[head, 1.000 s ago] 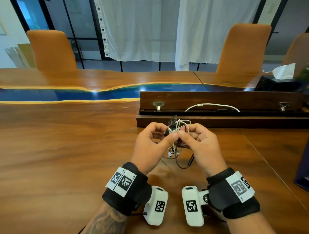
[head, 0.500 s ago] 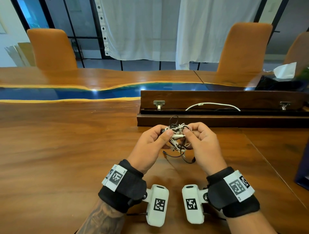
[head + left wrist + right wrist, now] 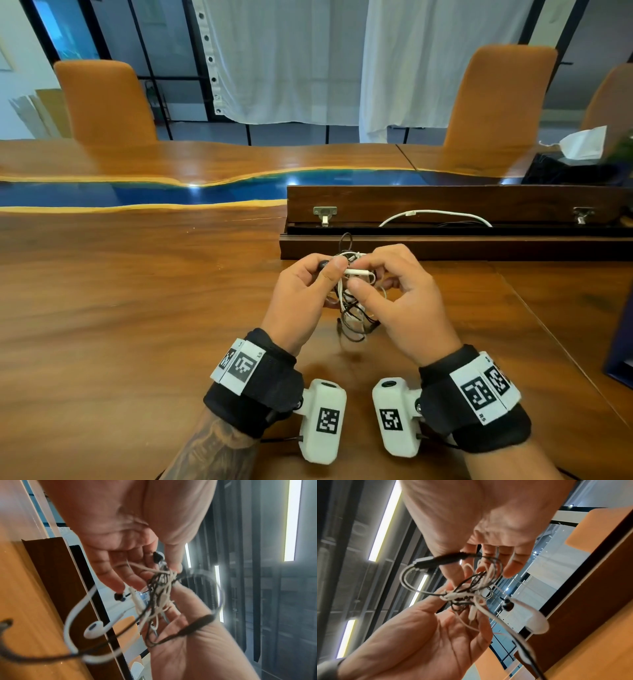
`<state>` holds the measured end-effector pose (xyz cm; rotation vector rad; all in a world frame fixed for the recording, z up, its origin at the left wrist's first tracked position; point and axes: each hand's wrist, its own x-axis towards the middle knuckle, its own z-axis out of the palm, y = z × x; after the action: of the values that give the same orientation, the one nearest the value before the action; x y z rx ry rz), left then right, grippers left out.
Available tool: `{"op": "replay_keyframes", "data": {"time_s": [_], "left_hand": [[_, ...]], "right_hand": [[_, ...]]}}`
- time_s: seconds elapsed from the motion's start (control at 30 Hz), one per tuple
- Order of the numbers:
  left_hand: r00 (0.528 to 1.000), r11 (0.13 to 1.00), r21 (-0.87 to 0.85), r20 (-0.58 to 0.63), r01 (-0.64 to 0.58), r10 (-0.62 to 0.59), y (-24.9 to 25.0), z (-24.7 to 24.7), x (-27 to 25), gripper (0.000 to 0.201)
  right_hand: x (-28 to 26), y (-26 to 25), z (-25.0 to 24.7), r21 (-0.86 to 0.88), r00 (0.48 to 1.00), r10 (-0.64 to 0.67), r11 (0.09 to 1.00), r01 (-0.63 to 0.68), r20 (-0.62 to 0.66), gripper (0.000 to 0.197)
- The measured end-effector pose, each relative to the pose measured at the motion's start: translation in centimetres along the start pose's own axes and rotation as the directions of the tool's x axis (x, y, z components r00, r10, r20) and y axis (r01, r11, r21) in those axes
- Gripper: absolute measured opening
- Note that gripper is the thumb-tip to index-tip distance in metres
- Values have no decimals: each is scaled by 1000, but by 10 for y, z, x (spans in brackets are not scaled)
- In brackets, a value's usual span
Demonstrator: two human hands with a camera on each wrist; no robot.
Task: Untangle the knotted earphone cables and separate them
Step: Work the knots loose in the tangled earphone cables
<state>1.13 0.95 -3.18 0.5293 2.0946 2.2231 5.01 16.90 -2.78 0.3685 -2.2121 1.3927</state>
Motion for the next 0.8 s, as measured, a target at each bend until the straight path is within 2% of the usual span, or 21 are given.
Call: {"op": "replay_keyframes", "data": {"time_s": [0.13,0.23,0.33,0.5,0.57,0.67,0.8], "left_hand": [[998,1000,7,70,3,-3,0,0,-2,22],[1000,1000,9,-3,-18,18,-1,-3,1,18],[993,998,43,-104,-47,51,-3,-5,4,14],[980,995,75,-184,-60,73,-6,-5,6,23],[979,989,140,-189,-55,81,-8,-4,6,25],[978,972,233,-189,-39,84,-10,-5,6,24],[974,956,291,-199,-43,105,-12,-9,7,18]], "right_hand": [[2,1,-4,48,998,41,998,-39,-42,5],[3,4,-8,120,991,101,989,-90,-90,7],[6,7,-9,125,977,108,988,-86,-183,8],[6,11,-9,202,943,156,975,-99,-294,8],[7,9,-7,290,932,186,952,-93,-312,13],[8,3,-6,485,924,249,870,-82,-289,16],[9,-2,-10,546,916,289,832,-96,-280,13]]}}
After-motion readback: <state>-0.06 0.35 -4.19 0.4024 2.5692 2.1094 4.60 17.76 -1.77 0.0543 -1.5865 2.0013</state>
